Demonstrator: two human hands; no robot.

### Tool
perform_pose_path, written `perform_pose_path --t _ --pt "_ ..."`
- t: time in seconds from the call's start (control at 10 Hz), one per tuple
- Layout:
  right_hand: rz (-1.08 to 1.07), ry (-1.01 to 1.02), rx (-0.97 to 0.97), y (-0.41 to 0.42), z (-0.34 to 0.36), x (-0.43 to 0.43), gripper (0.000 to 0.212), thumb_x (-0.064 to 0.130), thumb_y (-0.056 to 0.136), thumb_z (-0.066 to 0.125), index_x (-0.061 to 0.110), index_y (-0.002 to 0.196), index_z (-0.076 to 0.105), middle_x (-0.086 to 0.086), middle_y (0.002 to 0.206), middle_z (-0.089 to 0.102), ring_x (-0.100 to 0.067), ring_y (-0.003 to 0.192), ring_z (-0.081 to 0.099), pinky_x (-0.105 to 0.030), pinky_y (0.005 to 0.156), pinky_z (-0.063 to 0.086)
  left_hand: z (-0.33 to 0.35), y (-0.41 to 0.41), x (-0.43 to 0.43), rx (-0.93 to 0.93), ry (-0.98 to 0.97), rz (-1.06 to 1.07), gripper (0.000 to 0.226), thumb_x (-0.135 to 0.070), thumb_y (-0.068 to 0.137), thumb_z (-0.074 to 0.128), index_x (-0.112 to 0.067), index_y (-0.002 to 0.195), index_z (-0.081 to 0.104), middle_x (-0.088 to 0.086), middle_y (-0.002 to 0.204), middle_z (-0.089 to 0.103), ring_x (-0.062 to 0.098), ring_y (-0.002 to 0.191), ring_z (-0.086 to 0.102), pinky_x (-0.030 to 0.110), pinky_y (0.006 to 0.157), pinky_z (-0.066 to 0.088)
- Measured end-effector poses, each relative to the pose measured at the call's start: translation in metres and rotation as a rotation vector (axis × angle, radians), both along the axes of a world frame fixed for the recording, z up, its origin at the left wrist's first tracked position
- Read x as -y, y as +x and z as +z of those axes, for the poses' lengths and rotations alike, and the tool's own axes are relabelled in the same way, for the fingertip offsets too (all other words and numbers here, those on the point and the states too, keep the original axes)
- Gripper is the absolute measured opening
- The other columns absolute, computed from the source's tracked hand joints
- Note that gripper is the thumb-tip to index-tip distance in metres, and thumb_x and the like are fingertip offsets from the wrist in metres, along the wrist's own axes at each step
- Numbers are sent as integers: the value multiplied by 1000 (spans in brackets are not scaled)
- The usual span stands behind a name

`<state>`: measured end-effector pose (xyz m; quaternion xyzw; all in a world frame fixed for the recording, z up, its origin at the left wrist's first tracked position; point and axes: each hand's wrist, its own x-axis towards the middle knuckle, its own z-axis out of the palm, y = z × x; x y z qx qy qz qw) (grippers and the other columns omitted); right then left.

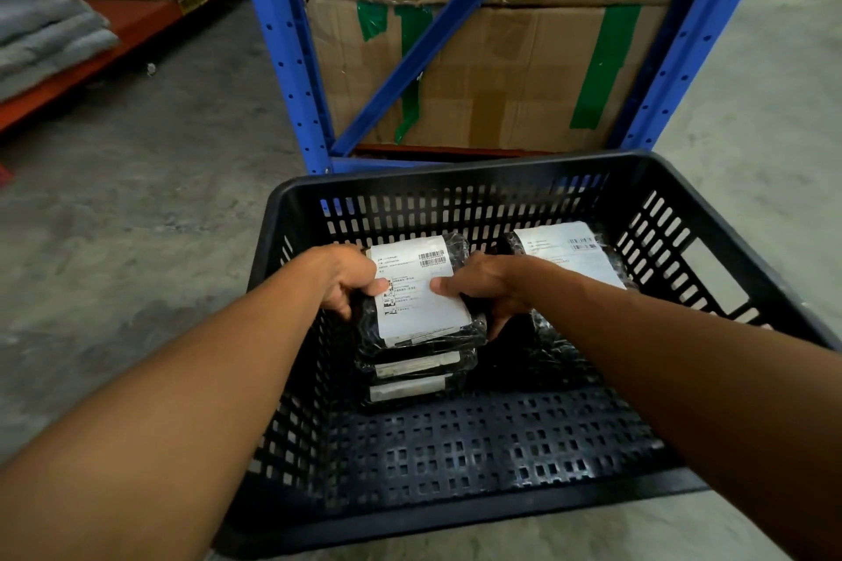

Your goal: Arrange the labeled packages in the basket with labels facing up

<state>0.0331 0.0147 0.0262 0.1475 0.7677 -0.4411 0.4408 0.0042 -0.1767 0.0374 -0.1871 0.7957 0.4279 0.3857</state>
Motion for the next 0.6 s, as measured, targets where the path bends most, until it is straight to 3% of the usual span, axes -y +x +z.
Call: perform_pose_path --t 0.2,0.3,0.4,0.5,0.6 --pt "-8 142 -138 12 10 8 53 41 96 54 1 131 46 -24 131 56 -46 115 57 -60 87 53 1 9 -8 -106 -84 -40 56 -3 95 57 -2 148 38 22 151 44 44 133 47 64 104 42" --pt "40 224 -216 18 19 11 59 48 96 50 1 131 47 -24 133 55 -43 112 59 -52 85 55 13 17 -11 -164 -199 -146 56 -9 97 58 -2 148 37 23 151 43 46 128 52 59 102 46" --pt "121 376 -362 20 29 13 63 51 97 44 2 137 45 -21 137 53 -38 117 57 -44 92 51 24 17 -7 -284 -329 -206 47 -13 97 58 -1 140 44 24 141 51 43 119 58 49 95 53" --pt "101 477 -541 14 46 11 36 40 96 53 5 97 61 -12 79 65 -24 66 67 -35 60 58 40 13 -5 -583 -553 -163 26 -25 93 61 -4 108 62 17 112 67 35 93 68 39 76 59" --pt "-4 549 -746 2 65 5 19 20 90 59 8 76 58 -10 76 70 -26 67 69 -36 64 59 59 4 1 -945 -737 -58 36 -39 94 53 -7 94 68 17 99 70 36 85 65 35 67 50"
